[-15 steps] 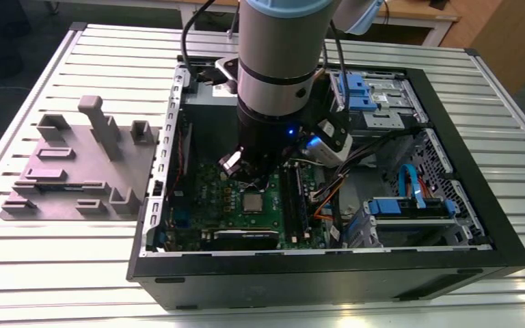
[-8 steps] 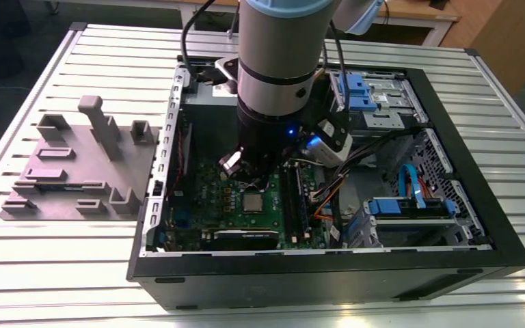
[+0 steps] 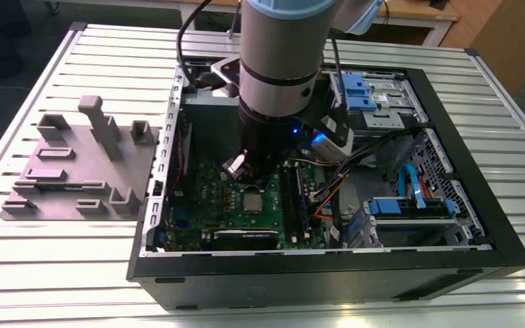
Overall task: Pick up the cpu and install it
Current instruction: 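Close the cpu cover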
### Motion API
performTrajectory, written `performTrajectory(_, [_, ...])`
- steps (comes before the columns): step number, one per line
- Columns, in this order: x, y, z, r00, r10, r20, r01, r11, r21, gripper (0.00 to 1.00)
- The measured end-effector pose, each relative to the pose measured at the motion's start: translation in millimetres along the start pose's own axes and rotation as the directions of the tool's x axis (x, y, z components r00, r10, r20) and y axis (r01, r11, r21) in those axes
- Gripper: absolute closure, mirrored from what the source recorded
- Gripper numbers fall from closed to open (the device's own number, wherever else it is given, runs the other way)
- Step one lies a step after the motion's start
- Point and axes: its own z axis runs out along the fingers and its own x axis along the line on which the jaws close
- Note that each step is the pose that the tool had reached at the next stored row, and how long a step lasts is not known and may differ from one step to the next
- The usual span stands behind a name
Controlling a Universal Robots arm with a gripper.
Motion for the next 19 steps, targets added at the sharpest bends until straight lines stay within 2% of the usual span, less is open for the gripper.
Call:
performTrajectory(2, [-3.5, -2.9, 0.4, 1.0, -0.006, 0.0013, 0.006, 1.0, -0.002, 0.89])
performTrajectory(3, [-6.3, -5.1, 0.6, 1.0, -0.006, 0.0051, 0.006, 1.0, -0.0068, 0.89])
performTrajectory(4, [-9.3, -7.3, 0.8, 0.9999, -0.006, 0.0119, 0.007, 0.9999, -0.0148, 0.89])
performTrajectory(6, [-14.5, -11.1, 1.0, 0.9994, -0.006, 0.0338, 0.007, 0.9991, -0.0411, 0.89])
performTrajectory(7, [-16.8, -12.9, 1.0, 0.9991, -0.006, 0.0425, 0.008, 0.9986, -0.0526, 0.89])
performTrajectory(8, [-18.5, -14.2, 1.2, 0.9989, -0.006, 0.0475, 0.009, 0.9981, -0.0605, 0.89])
performTrajectory(9, [-19.8, -15.2, 1.7, 0.9987, -0.01, 0.0491, 0.013, 0.9978, -0.0649, 0.89])
performTrajectory(12, [-20.1, -15.5, 3.6, 0.9976, -0.049, 0.0497, 0.052, 0.9963, -0.068, 0.89])
performTrajectory(14, [-20.2, -15.6, 4.7, 0.9952, -0.085, 0.0499, 0.088, 0.9938, -0.0685, 0.89])
performTrajectory(16, [-20.2, -15.6, 5.7, 0.9915, -0.12, 0.0499, 0.124, 0.99, -0.0687, 0.89])
performTrajectory(19, [-20.2, -15.7, 6.6, 0.984, -0.171, 0.0499, 0.174, 0.9823, -0.0695, 0.89])
